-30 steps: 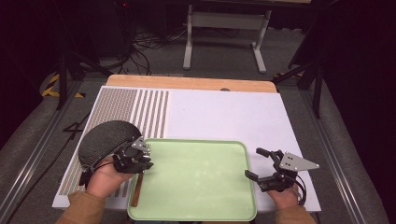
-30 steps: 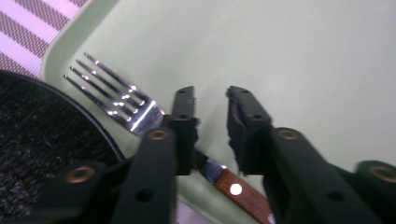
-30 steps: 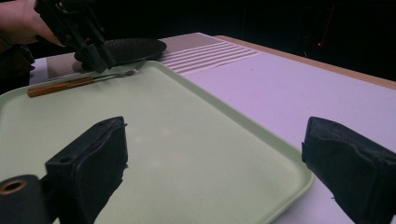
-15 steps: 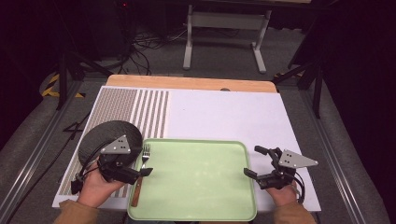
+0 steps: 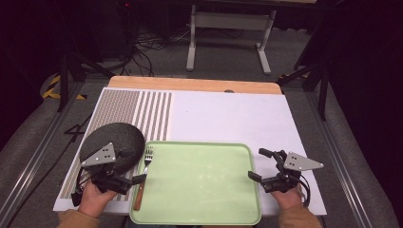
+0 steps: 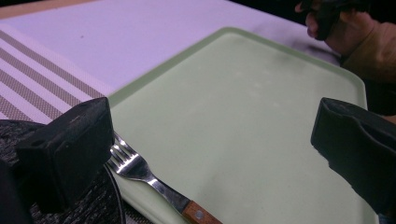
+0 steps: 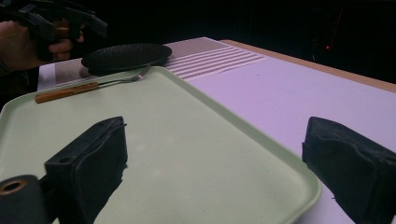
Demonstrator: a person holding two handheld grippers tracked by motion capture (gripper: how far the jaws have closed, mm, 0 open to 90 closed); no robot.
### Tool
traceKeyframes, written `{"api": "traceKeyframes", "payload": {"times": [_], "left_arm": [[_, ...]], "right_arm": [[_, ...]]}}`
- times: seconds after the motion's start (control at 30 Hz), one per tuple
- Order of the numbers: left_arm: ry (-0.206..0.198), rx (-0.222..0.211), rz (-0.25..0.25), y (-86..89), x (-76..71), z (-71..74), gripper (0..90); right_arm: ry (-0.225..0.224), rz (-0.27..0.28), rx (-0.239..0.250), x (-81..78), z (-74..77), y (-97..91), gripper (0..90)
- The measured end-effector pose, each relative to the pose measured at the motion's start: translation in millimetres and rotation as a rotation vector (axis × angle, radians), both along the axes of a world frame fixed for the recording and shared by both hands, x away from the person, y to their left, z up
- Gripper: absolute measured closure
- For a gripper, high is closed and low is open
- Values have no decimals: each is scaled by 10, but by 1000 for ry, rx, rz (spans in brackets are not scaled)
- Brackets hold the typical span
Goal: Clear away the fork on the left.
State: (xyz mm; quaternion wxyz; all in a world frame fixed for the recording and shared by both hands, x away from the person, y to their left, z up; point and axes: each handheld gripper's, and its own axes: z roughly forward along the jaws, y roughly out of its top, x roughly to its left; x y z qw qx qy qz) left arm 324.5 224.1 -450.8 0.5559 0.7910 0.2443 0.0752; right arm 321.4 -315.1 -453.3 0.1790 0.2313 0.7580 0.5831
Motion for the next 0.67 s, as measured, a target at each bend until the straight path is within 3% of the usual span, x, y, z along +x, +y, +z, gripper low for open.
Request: {"api": "traceKeyframes", "payload": {"times": [0.13, 0.23, 0.33, 0.43, 0.53, 0.67], "left_arm": [[-58, -4, 42, 79, -33, -157, 14], [-48, -17, 46, 90, -20, -200, 20], [-68, -56, 61, 110, -10, -256, 24], [-89, -64, 76, 117, -11, -288, 24], [-153, -16, 80, 109, -25, -284, 23], [-154, -16, 74, 96, -32, -276, 18]], "right_arm": [[2, -2, 2, -21, 0, -17, 70], [3, -11, 9, -36, -3, -39, 70], [5, -15, 5, -46, -9, -49, 70], [7, -13, 1, -47, -13, -50, 70], [10, -11, 1, -41, -21, -50, 70], [15, -11, 3, -28, -28, -46, 70]]}}
